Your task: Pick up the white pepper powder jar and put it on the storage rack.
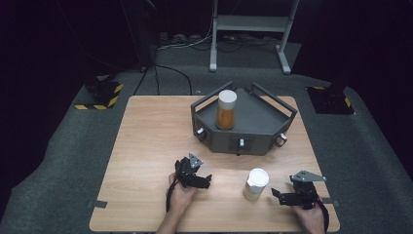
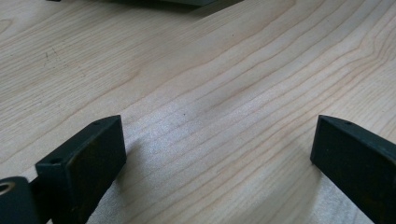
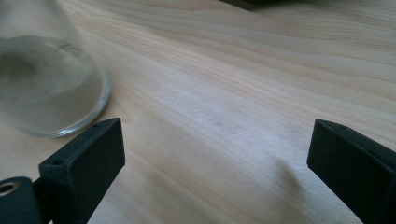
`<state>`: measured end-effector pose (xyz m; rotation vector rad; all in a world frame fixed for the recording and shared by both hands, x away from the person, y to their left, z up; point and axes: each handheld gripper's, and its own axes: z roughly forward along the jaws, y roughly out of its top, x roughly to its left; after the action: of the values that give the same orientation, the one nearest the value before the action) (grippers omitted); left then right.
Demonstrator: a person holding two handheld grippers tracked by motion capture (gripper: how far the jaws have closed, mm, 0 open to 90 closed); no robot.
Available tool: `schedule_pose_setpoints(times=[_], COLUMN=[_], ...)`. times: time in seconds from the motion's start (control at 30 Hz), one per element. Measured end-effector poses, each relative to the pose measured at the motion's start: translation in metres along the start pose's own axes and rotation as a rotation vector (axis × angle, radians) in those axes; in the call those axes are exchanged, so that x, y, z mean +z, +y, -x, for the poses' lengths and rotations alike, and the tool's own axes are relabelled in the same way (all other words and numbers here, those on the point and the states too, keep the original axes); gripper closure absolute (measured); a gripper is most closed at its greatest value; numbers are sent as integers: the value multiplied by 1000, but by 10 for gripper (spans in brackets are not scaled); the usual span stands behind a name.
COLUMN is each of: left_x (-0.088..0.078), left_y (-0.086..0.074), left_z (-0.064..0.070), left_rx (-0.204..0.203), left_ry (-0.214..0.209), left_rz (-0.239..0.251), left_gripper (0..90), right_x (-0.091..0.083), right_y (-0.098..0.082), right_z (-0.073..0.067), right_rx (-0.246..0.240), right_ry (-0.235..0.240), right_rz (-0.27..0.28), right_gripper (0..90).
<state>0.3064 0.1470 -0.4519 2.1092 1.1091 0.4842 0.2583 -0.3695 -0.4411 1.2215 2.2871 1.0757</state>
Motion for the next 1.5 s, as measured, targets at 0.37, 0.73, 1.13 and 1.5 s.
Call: schedule_pose_setpoints(times=[0.37,0.73,1.13,1.5], left_x=[0,0,0,0], left_y=[0,0,0,0], left_z=[0,0,0,0], left_rx=[0,0,0,0], left_ry=[0,0,0,0], left_rz=[0,0,0,0], left_gripper=[34,34,34,34], right_x=[-1,5,13,22], right_y=[-1,7,16,20], right_z=[-10,-19,-26,-31], right_rx=[-58,-101,-113,-108], right_ry=[95,160,194,209], right_rz=[14,29,61,91], right_gripper=[36,36,43,91])
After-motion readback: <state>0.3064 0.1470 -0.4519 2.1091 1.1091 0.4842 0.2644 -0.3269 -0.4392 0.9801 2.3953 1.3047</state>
